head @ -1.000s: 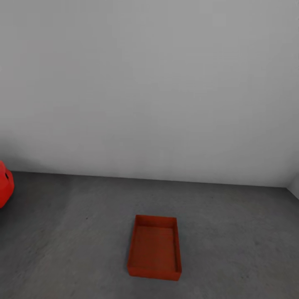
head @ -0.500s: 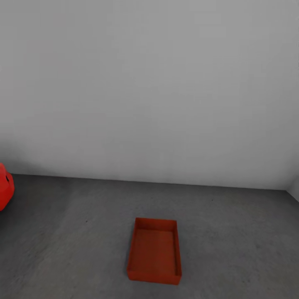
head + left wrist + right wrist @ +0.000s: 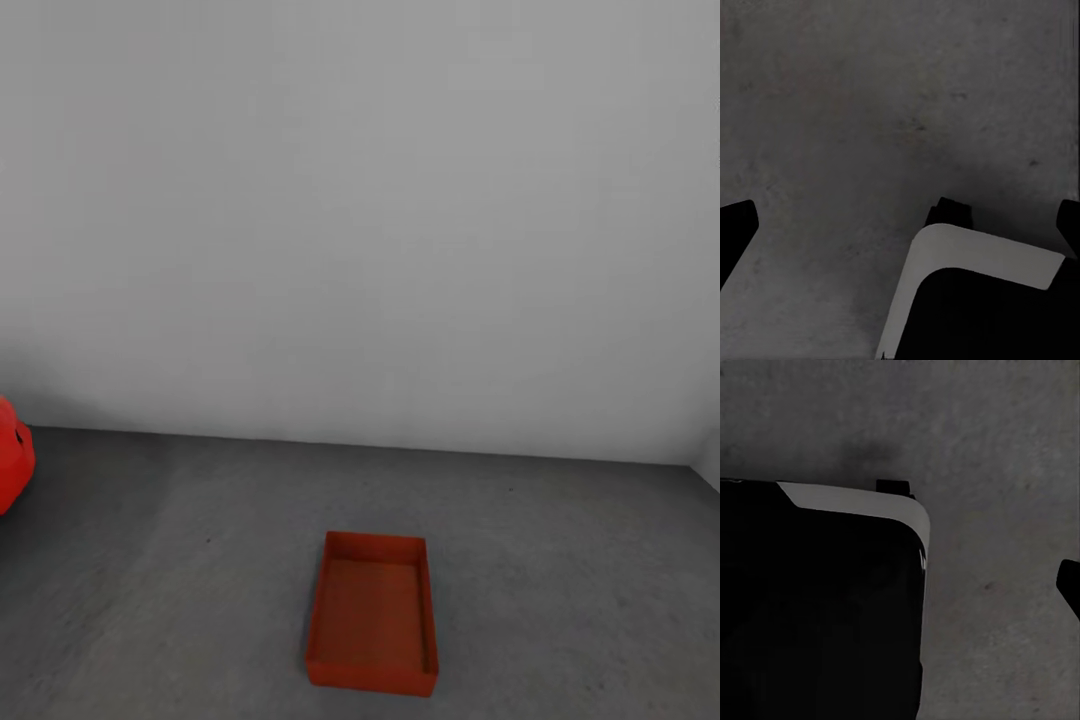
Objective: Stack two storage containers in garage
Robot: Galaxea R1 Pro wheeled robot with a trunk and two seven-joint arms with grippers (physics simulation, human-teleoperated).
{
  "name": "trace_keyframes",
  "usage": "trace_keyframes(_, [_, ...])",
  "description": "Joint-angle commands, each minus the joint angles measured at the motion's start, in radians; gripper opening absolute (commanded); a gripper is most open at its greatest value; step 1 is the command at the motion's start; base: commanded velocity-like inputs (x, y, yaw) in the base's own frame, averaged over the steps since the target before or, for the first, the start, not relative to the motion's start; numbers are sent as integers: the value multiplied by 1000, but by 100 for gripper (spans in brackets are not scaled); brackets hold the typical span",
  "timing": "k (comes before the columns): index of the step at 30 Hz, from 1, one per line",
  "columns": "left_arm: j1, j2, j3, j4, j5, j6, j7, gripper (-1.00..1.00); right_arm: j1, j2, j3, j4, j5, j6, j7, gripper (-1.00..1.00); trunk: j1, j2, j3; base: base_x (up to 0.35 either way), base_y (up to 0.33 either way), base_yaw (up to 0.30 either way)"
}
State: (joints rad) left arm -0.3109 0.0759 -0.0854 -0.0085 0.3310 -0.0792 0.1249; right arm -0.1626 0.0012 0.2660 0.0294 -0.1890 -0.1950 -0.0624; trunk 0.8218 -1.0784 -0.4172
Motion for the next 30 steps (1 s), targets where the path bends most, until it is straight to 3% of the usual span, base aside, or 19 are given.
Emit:
trace_keyframes(1, [-1,-7,-8,0,8,-2,2,100,-1,0,9,3,-9,-6,0,100,0,-1,1,0,0,0])
trace_keyframes(6, [-1,-62,-9,7,13,4,2,100,-1,2,9,3,-13,-6,0,100,0,-1,9,0,0,0])
trace_keyframes(11, [-1,-88,-10,8,14,10,1,100,-1,4,9,4,-15,-6,0,100,0,-1,17,0,0,0])
trace_keyframes(21, [-1,-100,-10,9,14,12,-15,100,-1,3,8,4,-17,-6,0,100,0,-1,33,0,0,0])
trace_keyframes(27, [0,-96,-10,7,12,8,-16,100,-1,3,7,4,-17,-6,0,100,0,-1,42,0,0,0])
trace_keyframes(30, [27,-87,-11,8,13,8,-16,100,-1,4,7,4,-17,-6,0,100,0,-1,47,0,0,0])
